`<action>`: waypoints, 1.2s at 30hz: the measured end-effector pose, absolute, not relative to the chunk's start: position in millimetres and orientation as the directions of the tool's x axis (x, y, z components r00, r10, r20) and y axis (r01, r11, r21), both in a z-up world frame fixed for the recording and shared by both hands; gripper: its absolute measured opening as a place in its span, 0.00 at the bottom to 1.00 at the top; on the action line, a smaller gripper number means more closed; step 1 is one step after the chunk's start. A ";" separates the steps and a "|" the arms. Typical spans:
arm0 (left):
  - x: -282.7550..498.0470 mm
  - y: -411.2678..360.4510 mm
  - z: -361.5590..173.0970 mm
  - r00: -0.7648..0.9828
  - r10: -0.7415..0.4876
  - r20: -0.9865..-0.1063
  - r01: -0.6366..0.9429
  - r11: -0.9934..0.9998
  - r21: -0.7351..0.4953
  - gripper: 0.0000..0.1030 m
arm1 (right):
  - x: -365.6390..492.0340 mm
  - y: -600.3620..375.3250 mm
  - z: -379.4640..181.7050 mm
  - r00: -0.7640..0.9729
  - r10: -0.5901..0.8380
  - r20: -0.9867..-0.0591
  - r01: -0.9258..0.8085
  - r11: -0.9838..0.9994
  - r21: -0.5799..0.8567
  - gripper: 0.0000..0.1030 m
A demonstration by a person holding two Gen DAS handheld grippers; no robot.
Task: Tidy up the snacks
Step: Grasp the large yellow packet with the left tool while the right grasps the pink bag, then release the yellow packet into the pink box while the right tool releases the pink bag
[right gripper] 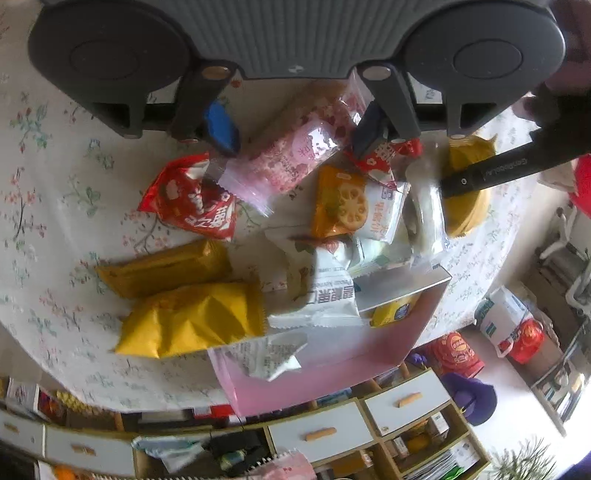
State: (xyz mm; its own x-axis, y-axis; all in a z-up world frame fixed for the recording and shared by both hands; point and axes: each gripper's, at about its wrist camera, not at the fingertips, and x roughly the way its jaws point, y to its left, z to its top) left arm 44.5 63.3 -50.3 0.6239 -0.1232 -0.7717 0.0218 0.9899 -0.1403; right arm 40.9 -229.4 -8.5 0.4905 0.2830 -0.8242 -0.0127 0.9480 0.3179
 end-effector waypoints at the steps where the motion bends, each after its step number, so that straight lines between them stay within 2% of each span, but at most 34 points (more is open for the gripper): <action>1: 44.0 64.0 -50.3 0.625 -0.122 -0.771 0.022 0.990 -0.139 0.46 | 40.8 -228.7 -8.5 0.493 0.278 -0.825 -0.016 0.950 0.311 0.48; 6: 44.0 66.7 -50.0 0.623 -0.119 -0.773 0.013 0.990 -0.142 0.42 | 41.2 -227.4 -8.8 0.485 0.295 -0.824 -0.039 0.948 0.317 0.28; 12: 44.7 70.2 -49.0 0.617 -0.131 -0.776 0.009 0.987 -0.159 0.39 | 40.7 -222.7 -7.9 0.468 0.326 -0.821 -0.066 0.940 0.336 0.13; 26: 43.0 81.6 -38.9 0.612 -0.185 -0.769 0.000 0.972 -0.234 0.38 | 40.1 -226.9 6.6 0.486 0.338 -0.806 -0.083 0.936 0.342 0.10; 36: 41.1 91.3 -15.1 0.653 -0.231 -0.721 0.011 0.955 -0.296 0.37 | 51.2 -248.9 27.2 0.500 0.425 -0.755 -0.070 0.888 0.454 0.10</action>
